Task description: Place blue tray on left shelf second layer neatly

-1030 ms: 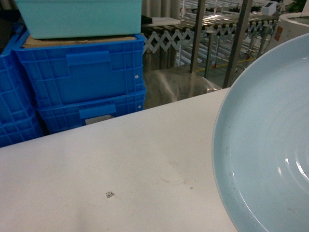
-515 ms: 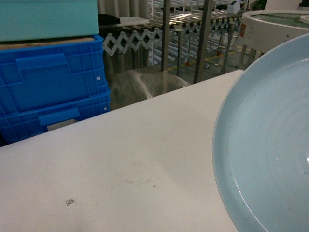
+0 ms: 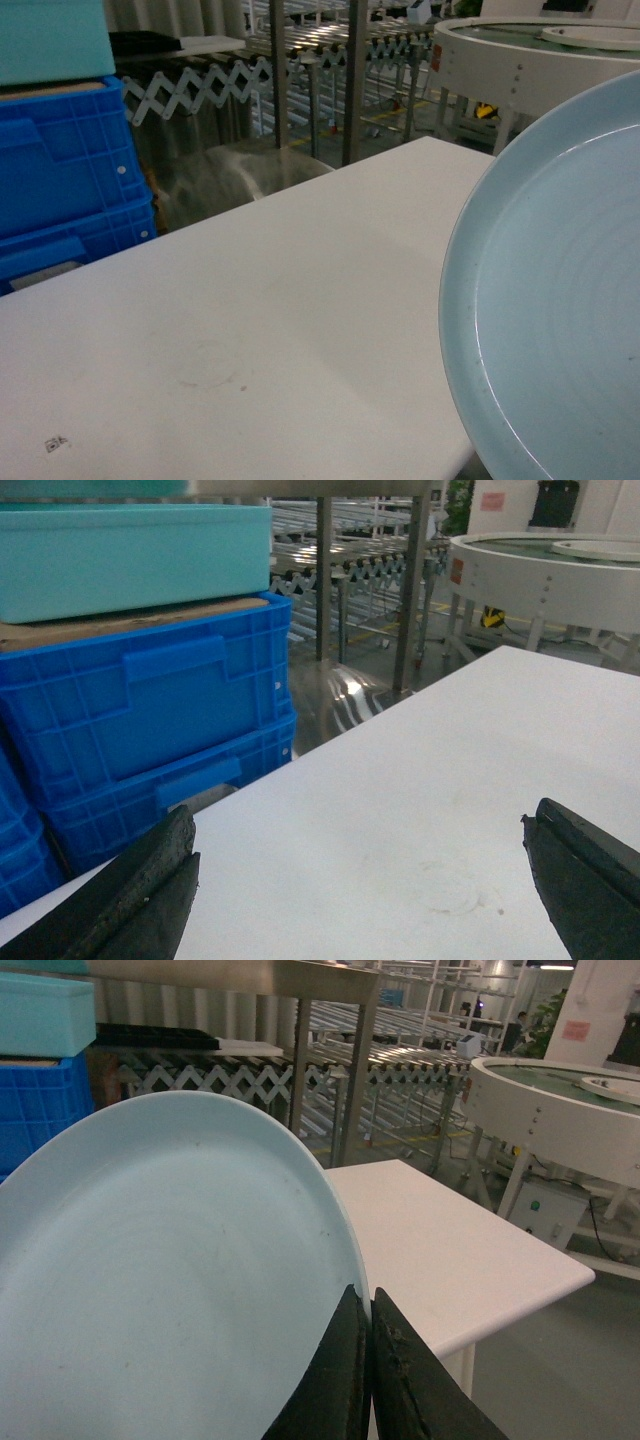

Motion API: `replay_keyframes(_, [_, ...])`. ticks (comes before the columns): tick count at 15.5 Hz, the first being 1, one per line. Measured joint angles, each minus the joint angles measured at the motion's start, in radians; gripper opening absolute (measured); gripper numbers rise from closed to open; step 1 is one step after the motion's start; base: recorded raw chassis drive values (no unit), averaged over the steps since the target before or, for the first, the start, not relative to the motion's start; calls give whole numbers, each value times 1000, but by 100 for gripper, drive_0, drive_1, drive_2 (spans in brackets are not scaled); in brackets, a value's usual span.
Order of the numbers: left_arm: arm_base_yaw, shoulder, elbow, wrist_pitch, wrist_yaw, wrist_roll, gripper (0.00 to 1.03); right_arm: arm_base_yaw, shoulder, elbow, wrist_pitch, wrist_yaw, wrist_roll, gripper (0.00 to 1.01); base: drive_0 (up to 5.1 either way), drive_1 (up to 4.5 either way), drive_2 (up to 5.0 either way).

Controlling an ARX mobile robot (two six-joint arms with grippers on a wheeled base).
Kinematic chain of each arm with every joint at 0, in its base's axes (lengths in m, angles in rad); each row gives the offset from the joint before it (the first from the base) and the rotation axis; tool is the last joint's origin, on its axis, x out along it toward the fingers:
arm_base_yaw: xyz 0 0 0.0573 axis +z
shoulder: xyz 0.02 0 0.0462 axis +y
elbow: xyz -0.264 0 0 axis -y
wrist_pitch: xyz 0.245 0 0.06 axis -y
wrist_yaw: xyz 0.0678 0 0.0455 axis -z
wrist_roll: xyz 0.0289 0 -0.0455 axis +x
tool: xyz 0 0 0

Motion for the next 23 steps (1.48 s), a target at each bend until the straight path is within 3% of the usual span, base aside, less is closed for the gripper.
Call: replay_keyframes(23, [0,0,0,0,0,0,98,0,0,0,0,0,0,2,-163,-163,-163])
